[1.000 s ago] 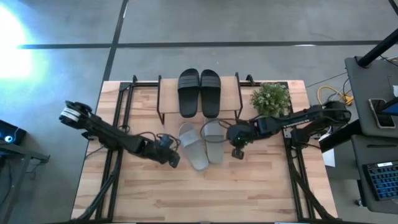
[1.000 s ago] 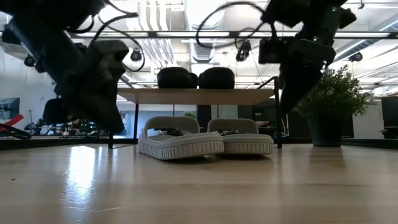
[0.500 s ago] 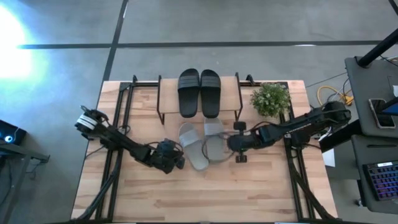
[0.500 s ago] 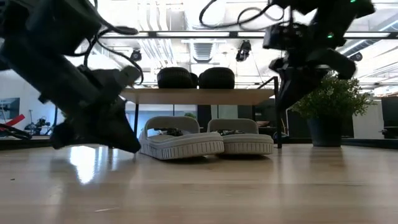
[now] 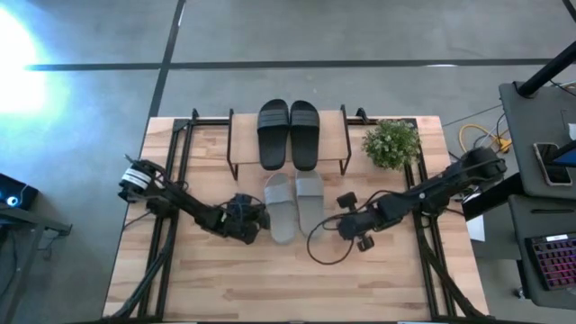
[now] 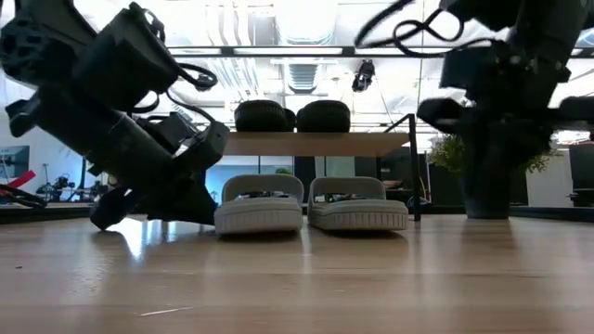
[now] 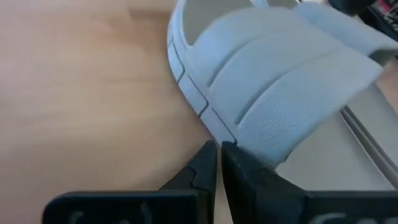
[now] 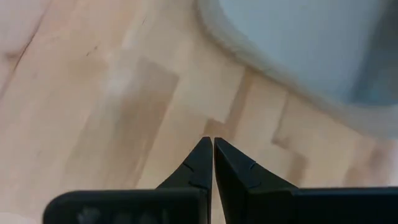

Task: Pick and place slides into the shelf
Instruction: Adjust the gray slippers

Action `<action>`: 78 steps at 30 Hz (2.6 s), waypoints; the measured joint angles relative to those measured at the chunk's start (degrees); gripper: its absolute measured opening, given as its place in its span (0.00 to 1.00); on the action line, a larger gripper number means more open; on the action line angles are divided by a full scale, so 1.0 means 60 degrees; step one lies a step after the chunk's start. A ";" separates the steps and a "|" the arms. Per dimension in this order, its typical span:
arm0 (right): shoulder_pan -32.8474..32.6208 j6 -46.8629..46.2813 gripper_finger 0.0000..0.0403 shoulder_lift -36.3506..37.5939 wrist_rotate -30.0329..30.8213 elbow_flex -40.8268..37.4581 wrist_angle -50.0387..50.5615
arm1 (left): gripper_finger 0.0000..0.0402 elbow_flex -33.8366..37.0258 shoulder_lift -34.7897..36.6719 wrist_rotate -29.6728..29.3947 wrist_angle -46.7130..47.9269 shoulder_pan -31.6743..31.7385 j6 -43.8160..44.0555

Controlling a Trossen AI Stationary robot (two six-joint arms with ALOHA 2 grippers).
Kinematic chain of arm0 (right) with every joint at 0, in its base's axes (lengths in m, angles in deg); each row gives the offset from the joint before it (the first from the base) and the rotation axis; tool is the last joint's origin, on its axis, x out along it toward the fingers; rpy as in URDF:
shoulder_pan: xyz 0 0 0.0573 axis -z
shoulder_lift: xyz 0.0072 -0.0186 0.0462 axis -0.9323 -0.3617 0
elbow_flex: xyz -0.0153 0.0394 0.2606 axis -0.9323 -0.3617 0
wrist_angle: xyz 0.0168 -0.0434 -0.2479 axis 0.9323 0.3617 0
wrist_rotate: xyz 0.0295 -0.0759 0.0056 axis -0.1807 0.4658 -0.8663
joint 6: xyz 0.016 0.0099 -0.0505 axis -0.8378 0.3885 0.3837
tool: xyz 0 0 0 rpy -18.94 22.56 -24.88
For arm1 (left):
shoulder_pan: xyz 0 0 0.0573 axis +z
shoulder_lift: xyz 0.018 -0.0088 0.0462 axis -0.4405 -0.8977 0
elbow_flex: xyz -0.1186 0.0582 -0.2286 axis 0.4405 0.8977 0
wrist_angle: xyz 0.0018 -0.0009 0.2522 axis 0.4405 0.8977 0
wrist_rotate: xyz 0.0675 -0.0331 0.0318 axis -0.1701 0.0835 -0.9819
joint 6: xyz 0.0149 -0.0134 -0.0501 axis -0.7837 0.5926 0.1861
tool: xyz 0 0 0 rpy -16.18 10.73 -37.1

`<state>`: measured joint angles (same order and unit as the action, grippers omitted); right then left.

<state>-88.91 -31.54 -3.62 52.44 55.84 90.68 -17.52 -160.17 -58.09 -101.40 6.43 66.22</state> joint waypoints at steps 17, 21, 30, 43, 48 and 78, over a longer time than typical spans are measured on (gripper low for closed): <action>0.1023 0.0797 0.02 -0.2240 0.0327 0.0586 -0.1686 | 0.02 -0.0024 0.2764 0.0158 0.1855 -0.0965 -0.0700; 0.1494 0.0790 0.02 -0.2276 0.0244 0.0606 -0.1830 | 0.02 -0.0124 0.2785 0.0238 0.1770 -0.1145 -0.0618; 0.1792 0.1769 0.02 -0.2340 0.0472 0.1155 -0.2722 | 0.02 -0.0087 0.1202 0.0652 0.1772 -0.1393 0.2165; 0.1794 0.0843 0.02 -0.2328 0.0747 0.1299 -0.0758 | 0.02 -0.0058 0.0947 -0.0218 0.2827 -0.1106 0.2634; 0.1792 0.0629 0.02 -0.2323 0.0948 0.1266 -0.0686 | 0.02 -0.0059 0.0935 -0.0211 0.2757 -0.0625 0.2256; 0.1904 0.0544 0.02 -0.2284 0.1137 0.0908 -0.1160 | 0.02 -0.0044 0.1550 0.0575 0.2143 0.0656 -0.0743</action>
<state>-77.49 -28.28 -17.32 59.26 61.29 83.72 -17.78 -150.87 -54.64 -88.54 10.36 61.76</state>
